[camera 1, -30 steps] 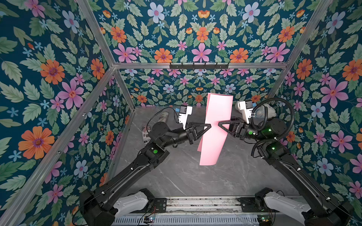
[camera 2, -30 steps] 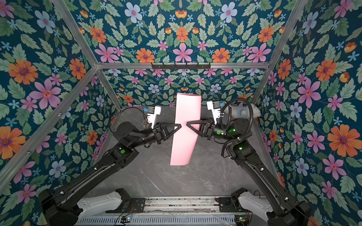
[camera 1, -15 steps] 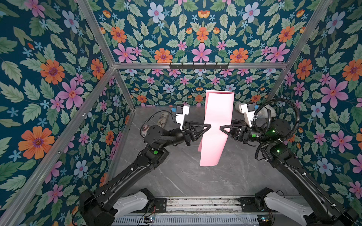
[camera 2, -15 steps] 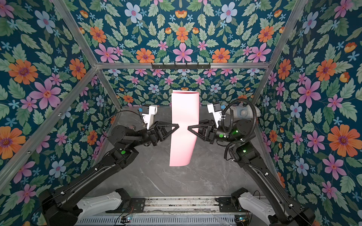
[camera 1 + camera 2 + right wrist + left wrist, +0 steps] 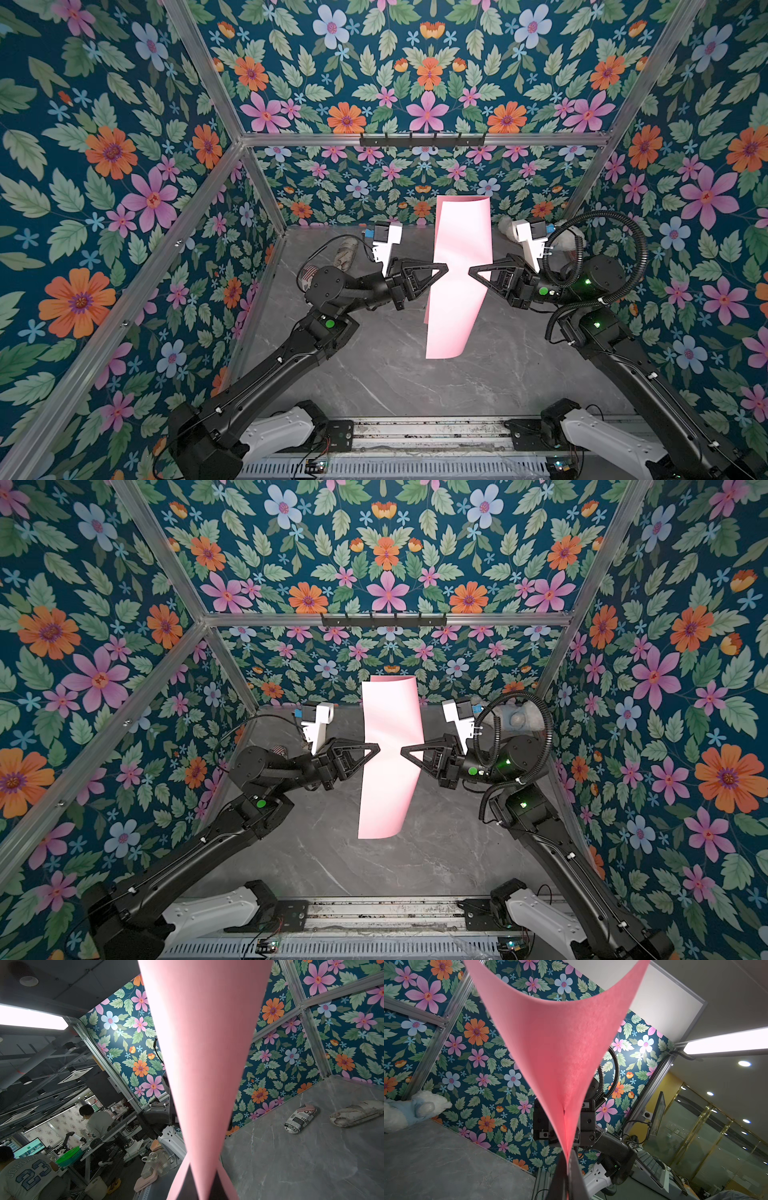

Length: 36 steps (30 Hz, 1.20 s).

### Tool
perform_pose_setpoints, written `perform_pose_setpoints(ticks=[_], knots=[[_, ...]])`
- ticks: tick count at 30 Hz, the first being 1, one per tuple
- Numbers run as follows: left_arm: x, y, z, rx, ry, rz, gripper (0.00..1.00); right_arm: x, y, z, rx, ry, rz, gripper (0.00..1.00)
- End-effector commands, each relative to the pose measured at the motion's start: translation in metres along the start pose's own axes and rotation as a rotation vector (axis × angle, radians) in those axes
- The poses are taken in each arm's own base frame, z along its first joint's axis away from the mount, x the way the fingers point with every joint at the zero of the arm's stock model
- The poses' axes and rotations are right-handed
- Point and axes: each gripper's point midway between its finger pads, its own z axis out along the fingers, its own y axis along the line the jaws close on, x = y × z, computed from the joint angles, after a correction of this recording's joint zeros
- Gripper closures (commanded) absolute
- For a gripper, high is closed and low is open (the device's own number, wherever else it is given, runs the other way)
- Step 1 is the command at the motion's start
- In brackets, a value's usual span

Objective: Fold the rectangular paper in half along the long edge
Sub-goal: Fold the paper.

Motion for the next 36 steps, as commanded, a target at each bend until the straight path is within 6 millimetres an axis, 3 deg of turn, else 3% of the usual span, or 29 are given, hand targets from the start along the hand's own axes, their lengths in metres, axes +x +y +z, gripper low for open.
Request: perform_pose_setpoints(ticks=[1,2,5,7,12,15,17,18,20,22,23,26,27,29,31,33,34,36], knots=[[-0.005,-0.008,-0.001,0.019,-0.010,0.043,1.00,-0.006,0.006,-0.003,0.007,-0.022,-0.055,1.00],[-0.005,-0.008,-0.001,0.017,-0.010,0.042,1.00,-0.008,0.006,-0.003,0.014,-0.028,-0.060,1.00],[-0.003,-0.006,0.000,0.016,-0.003,0.039,1.00,-0.013,0.004,-0.003,0.033,-0.049,-0.073,0.77],[-0.003,-0.005,0.000,0.017,-0.002,0.034,1.00,-0.017,0.004,-0.003,0.034,-0.063,-0.079,0.76],[-0.001,-0.002,0.001,0.014,0.001,0.026,1.00,-0.025,0.005,-0.002,0.026,-0.098,-0.091,0.79],[-0.001,-0.002,0.000,0.012,0.003,0.026,1.00,-0.028,0.007,-0.003,0.022,-0.112,-0.101,1.00],[0.000,-0.001,0.001,0.008,0.006,0.024,1.00,-0.030,0.011,-0.004,0.019,-0.125,-0.115,1.00],[0.001,-0.001,0.000,0.007,0.007,0.024,1.00,-0.032,0.013,-0.006,0.025,-0.136,-0.121,0.96],[0.001,0.000,0.000,0.004,0.008,0.021,1.00,-0.036,0.014,-0.007,0.039,-0.146,-0.131,0.67],[0.001,0.000,0.001,0.004,0.009,0.020,1.00,-0.038,0.015,-0.007,0.039,-0.152,-0.136,0.65],[0.001,0.000,0.001,0.003,0.010,0.020,1.00,-0.039,0.015,-0.007,0.039,-0.157,-0.136,0.70],[0.002,0.000,0.000,0.003,0.010,0.019,1.00,-0.042,0.015,-0.007,0.032,-0.169,-0.143,0.96],[0.002,0.000,0.000,0.003,0.010,0.019,1.00,-0.043,0.016,-0.007,0.026,-0.174,-0.146,1.00],[0.001,0.000,-0.001,0.002,0.009,0.018,1.00,-0.046,0.018,-0.007,0.024,-0.183,-0.153,1.00],[0.002,0.000,-0.001,0.000,0.011,0.017,1.00,-0.050,0.017,-0.008,0.038,-0.196,-0.158,0.76],[0.003,0.000,-0.001,-0.002,0.012,0.015,1.00,-0.053,0.017,-0.009,0.043,-0.207,-0.166,0.70],[0.003,0.000,-0.001,-0.002,0.012,0.014,1.00,-0.054,0.016,-0.009,0.043,-0.210,-0.166,0.73],[0.003,0.000,-0.001,-0.002,0.014,0.011,1.00,-0.057,0.019,-0.010,0.032,-0.220,-0.174,0.95]])
